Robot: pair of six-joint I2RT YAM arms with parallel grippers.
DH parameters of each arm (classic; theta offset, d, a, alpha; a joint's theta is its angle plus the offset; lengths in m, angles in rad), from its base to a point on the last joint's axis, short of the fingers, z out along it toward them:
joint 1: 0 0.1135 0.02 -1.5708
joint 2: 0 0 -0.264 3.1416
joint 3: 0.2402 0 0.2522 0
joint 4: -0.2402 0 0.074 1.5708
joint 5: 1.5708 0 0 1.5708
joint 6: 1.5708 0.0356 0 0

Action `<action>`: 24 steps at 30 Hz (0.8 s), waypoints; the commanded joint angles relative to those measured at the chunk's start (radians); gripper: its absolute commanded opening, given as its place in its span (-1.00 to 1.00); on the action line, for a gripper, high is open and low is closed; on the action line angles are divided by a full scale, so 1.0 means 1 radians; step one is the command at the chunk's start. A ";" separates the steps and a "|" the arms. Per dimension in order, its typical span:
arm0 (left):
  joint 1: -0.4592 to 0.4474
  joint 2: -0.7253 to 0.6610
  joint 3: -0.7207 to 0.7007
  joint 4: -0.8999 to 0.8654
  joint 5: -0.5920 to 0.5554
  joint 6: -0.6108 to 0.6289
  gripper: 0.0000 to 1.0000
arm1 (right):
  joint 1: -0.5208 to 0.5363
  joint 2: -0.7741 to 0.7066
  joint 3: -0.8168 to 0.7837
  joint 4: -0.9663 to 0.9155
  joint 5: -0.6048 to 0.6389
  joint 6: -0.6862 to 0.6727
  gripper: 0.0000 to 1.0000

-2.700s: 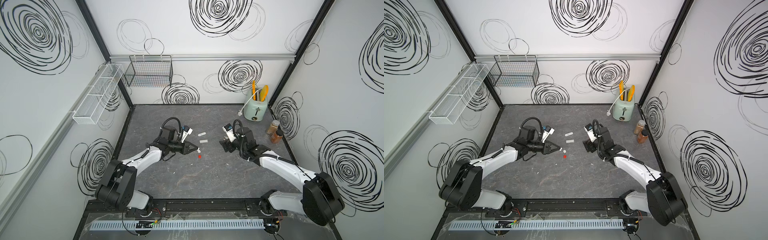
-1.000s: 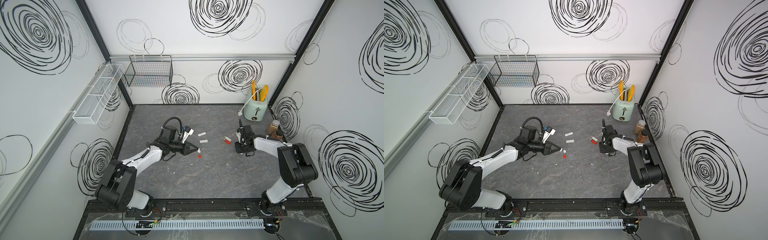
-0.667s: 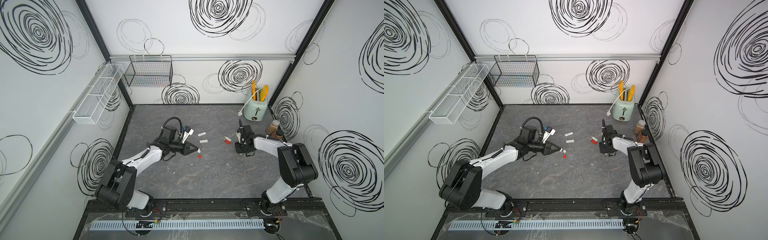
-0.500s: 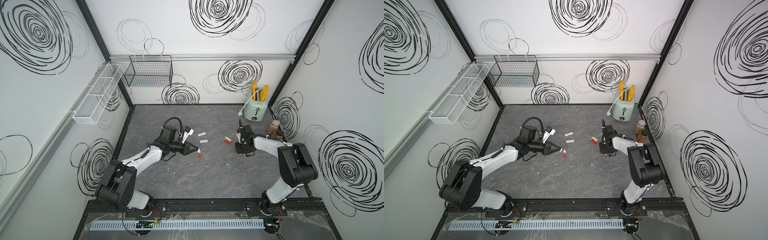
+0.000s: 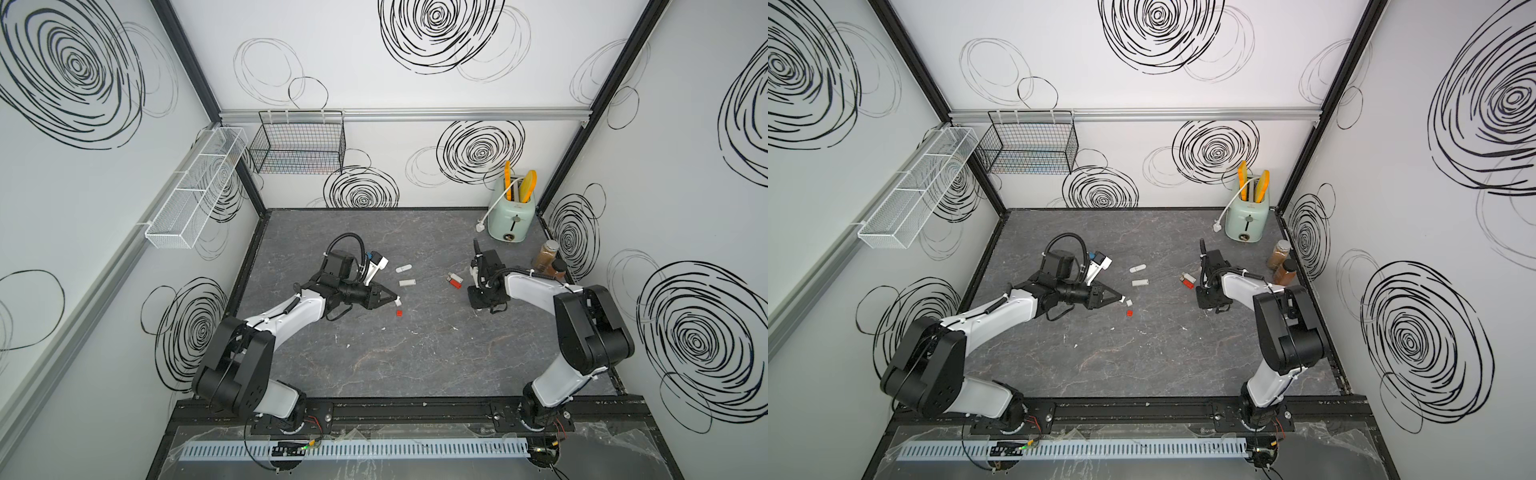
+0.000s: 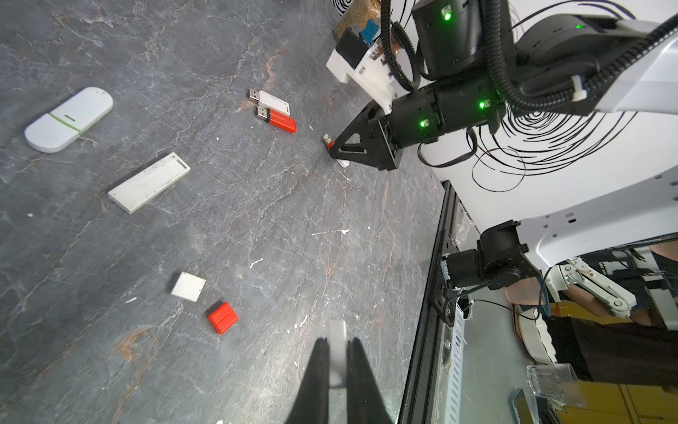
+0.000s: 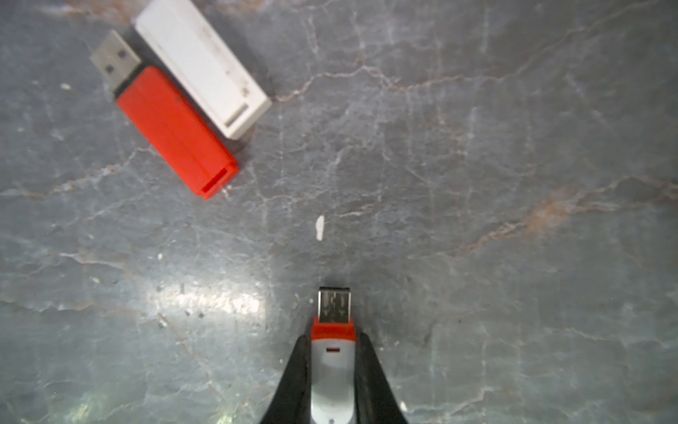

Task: Close the usb drive cover
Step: Pick up the USB drive from the center of the board.

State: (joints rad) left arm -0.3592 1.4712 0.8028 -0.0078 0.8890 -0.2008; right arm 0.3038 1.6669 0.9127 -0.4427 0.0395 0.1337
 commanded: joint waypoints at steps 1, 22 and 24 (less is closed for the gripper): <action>-0.007 0.016 0.032 -0.003 0.020 0.029 -1.00 | 0.064 -0.040 0.018 -0.041 -0.007 -0.046 -0.78; -0.058 0.077 0.064 -0.047 0.020 0.050 -1.00 | 0.444 -0.200 -0.117 0.375 -0.119 -0.429 -0.96; -0.058 0.083 0.071 -0.058 0.018 0.050 -1.00 | 0.481 -0.224 -0.147 0.420 -0.118 -0.472 -0.96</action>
State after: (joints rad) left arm -0.4110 1.5398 0.8440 -0.0643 0.8898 -0.1719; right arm 0.7494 1.4830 0.8009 -0.1268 -0.0456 -0.2260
